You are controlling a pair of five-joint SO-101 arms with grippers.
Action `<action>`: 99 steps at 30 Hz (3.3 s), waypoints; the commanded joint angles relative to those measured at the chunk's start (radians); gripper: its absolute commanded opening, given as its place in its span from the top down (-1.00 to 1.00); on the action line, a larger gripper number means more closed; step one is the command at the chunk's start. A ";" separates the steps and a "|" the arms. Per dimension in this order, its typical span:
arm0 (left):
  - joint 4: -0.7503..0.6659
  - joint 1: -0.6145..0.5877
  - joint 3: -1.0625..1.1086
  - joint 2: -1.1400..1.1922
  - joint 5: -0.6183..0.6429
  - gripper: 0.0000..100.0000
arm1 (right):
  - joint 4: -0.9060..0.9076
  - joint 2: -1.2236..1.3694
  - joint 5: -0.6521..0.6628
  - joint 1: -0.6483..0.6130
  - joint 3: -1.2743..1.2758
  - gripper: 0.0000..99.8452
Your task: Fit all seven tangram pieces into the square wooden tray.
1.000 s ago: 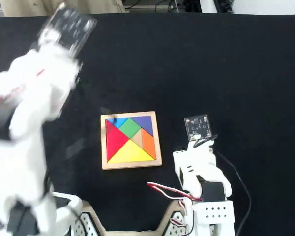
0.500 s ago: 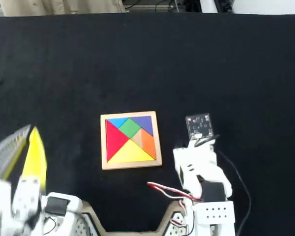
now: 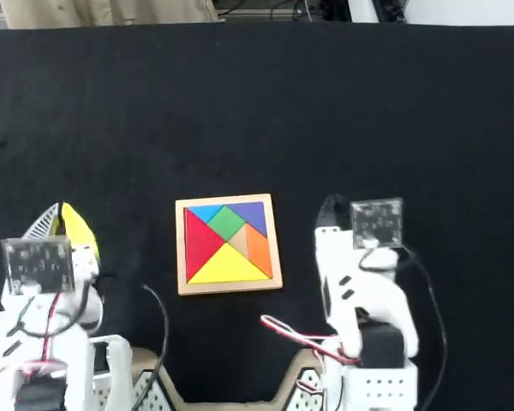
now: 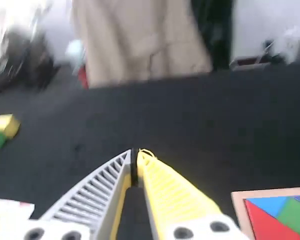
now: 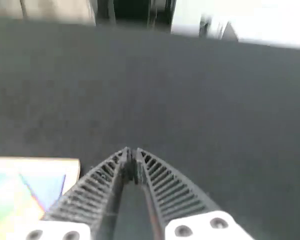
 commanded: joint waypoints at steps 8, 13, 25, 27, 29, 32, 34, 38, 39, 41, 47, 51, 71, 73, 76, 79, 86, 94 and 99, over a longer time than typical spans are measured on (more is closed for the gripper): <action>0.077 0.097 0.191 -0.031 0.094 0.94 | 0.377 -0.070 -0.003 0.020 -0.292 0.96; 0.009 0.015 0.403 -0.031 0.100 0.94 | 0.463 -0.070 -0.003 0.021 -0.288 0.96; -0.064 -0.035 0.699 -0.012 0.098 0.94 | 0.265 -0.064 -0.002 0.038 0.182 0.96; 0.009 -0.035 0.699 -0.012 0.098 0.94 | 0.293 -0.065 -0.002 0.043 0.191 0.96; 0.057 -0.035 0.699 -0.012 0.098 0.94 | 0.319 -0.061 -0.002 0.048 0.197 0.97; 0.057 -0.044 0.699 -0.014 0.098 0.94 | 0.463 -0.062 -0.002 0.044 0.197 0.97; 0.057 -0.044 0.699 -0.012 0.100 0.94 | 0.457 -0.054 -0.002 0.055 0.196 0.97; 0.055 -0.047 0.699 -0.011 0.100 0.94 | 0.462 -0.058 -0.002 0.077 0.196 0.97; 0.057 -0.051 0.699 -0.012 0.100 0.94 | 0.462 -0.059 -0.002 0.078 0.196 0.97; 0.057 -0.054 0.699 -0.012 0.100 0.94 | 0.463 -0.061 0.005 0.078 0.196 0.97; 0.057 -0.058 0.699 -0.012 0.100 0.94 | 0.463 -0.061 0.005 0.077 0.196 0.97; 0.057 -0.058 0.699 -0.012 0.100 0.94 | 0.463 -0.061 0.005 0.077 0.196 0.97; 0.057 -0.058 0.699 -0.012 0.100 0.94 | 0.463 -0.061 0.003 0.077 0.196 0.97; 0.057 -0.058 0.699 -0.012 0.100 0.94 | 0.463 -0.061 0.003 0.077 0.196 0.97; 0.057 -0.058 0.699 -0.012 0.100 0.94 | 0.463 -0.061 0.003 0.077 0.196 0.97; 0.057 -0.056 0.699 -0.012 0.100 0.94 | 0.463 -0.061 0.003 0.077 0.196 0.97; 0.057 -0.058 0.699 -0.012 0.100 0.94 | 0.463 -0.061 0.003 0.077 0.196 0.97; 0.057 -0.058 0.699 -0.012 0.100 0.94 | 0.463 -0.061 0.003 0.077 0.196 0.97; 0.057 -0.058 0.699 -0.012 0.100 0.94 | 0.463 -0.061 0.003 0.077 0.196 0.97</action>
